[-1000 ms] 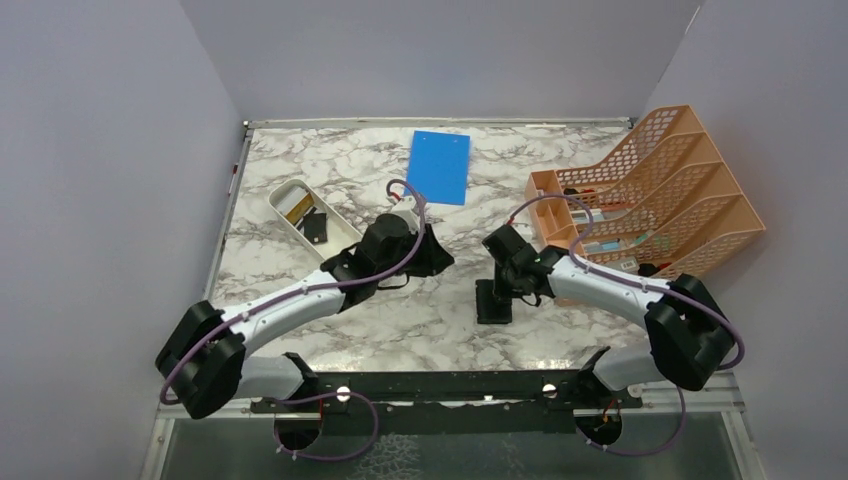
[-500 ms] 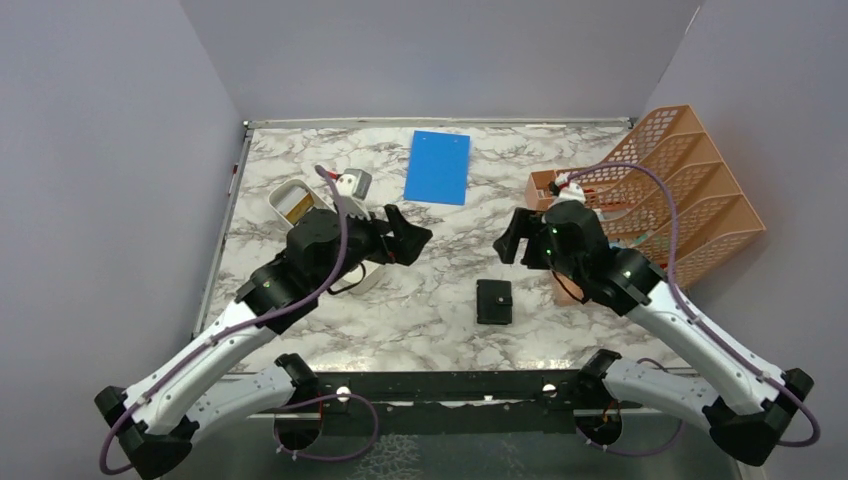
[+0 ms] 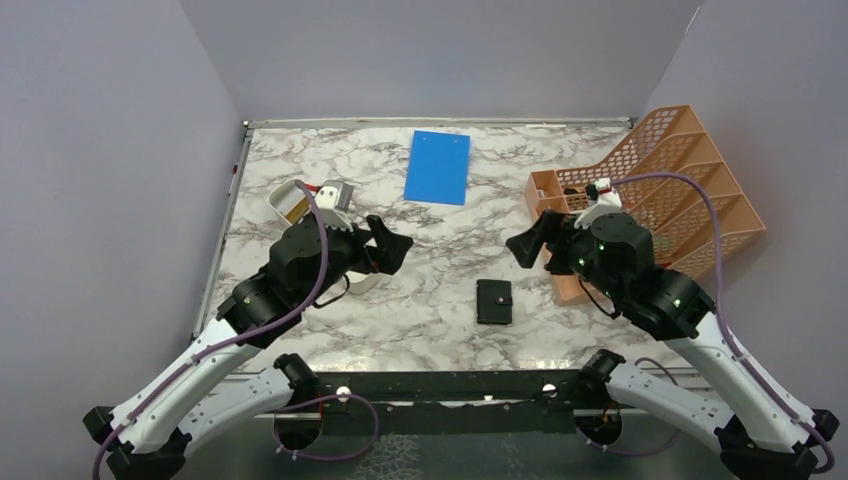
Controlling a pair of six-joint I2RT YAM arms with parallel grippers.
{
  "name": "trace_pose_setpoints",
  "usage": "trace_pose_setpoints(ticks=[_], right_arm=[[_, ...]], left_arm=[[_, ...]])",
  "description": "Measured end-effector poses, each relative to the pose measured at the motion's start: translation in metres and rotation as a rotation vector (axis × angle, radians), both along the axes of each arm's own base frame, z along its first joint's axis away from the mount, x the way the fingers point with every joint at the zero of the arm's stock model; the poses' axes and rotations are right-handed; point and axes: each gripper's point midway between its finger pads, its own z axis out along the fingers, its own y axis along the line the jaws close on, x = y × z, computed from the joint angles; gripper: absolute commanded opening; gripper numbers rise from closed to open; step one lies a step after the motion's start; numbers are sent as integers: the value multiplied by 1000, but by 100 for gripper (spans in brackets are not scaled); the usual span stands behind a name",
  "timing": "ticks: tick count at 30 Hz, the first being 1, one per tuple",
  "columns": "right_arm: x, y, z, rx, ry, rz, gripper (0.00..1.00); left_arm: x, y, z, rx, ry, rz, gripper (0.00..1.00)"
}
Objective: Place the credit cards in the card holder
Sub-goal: Reset both arms
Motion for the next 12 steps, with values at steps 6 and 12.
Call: trace_pose_setpoints(ticks=[6, 12], right_arm=[[2, 14, -18, -19, 61, 42, 100], [0, 18, -21, -10, 67, 65, 100]], left_arm=[[4, -5, -25, 55, 58, 0, 99], [4, -4, -30, 68, 70, 1, 99]])
